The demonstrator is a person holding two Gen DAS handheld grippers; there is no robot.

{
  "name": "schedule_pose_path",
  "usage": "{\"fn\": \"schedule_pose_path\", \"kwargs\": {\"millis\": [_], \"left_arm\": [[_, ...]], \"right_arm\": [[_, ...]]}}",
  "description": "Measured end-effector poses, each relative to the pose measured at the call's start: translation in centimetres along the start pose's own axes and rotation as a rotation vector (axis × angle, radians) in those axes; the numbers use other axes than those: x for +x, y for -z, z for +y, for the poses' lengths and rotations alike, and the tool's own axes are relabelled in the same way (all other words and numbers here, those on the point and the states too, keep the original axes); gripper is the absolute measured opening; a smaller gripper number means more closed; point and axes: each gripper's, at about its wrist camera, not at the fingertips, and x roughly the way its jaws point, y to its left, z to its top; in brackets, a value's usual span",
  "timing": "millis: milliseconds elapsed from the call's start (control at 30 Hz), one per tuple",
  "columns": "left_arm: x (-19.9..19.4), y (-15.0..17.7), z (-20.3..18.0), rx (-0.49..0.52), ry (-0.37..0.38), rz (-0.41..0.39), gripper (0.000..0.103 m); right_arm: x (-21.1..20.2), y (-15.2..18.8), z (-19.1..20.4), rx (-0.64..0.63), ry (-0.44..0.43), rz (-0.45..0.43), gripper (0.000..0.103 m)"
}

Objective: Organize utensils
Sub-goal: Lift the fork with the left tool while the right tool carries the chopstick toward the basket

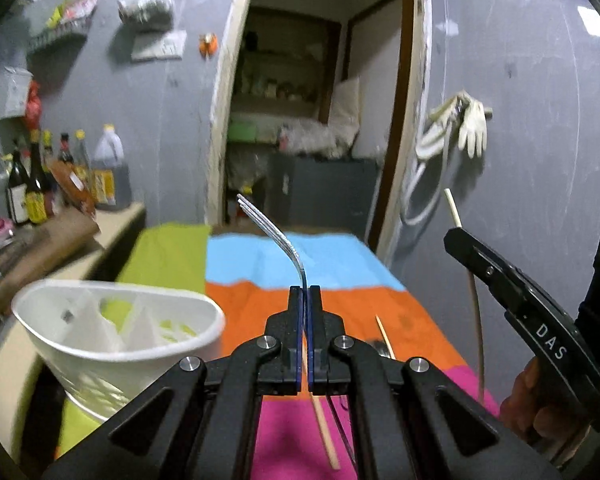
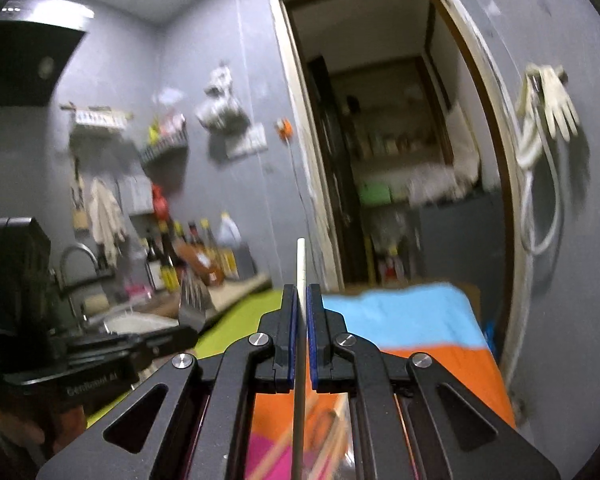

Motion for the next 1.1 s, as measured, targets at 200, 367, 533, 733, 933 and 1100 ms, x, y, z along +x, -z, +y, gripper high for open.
{"fn": "schedule_pose_path", "kwargs": {"millis": [200,367,533,733,933,1100], "left_arm": [[-3.5,-2.9,3.3,0.005,-0.082,-0.121,0.000],[-6.0,-5.0,7.2,-0.019,-0.161,-0.198,0.000],[-7.8,-6.1,12.2,-0.092,-0.237,-0.257,0.000],[-8.0,-6.6,15.8,-0.110,-0.339,-0.303,0.000],[-5.7,-5.2,17.7,-0.123,-0.411,-0.303,0.000],[-4.0,-3.1,18.1,-0.124,-0.462,-0.294,0.000]], "right_arm": [[1.2,-2.6,3.2,-0.015,-0.051,-0.134,0.003],[3.2,-4.5,6.0,-0.007,-0.113,-0.194,0.003],[6.0,-5.9,8.0,0.068,-0.215,-0.228,0.003],[9.4,-5.8,10.3,0.117,-0.248,-0.248,0.003],[11.5,-3.8,11.4,0.119,-0.127,-0.245,0.003],[12.7,-2.3,11.3,0.112,-0.003,-0.235,0.003]]}}
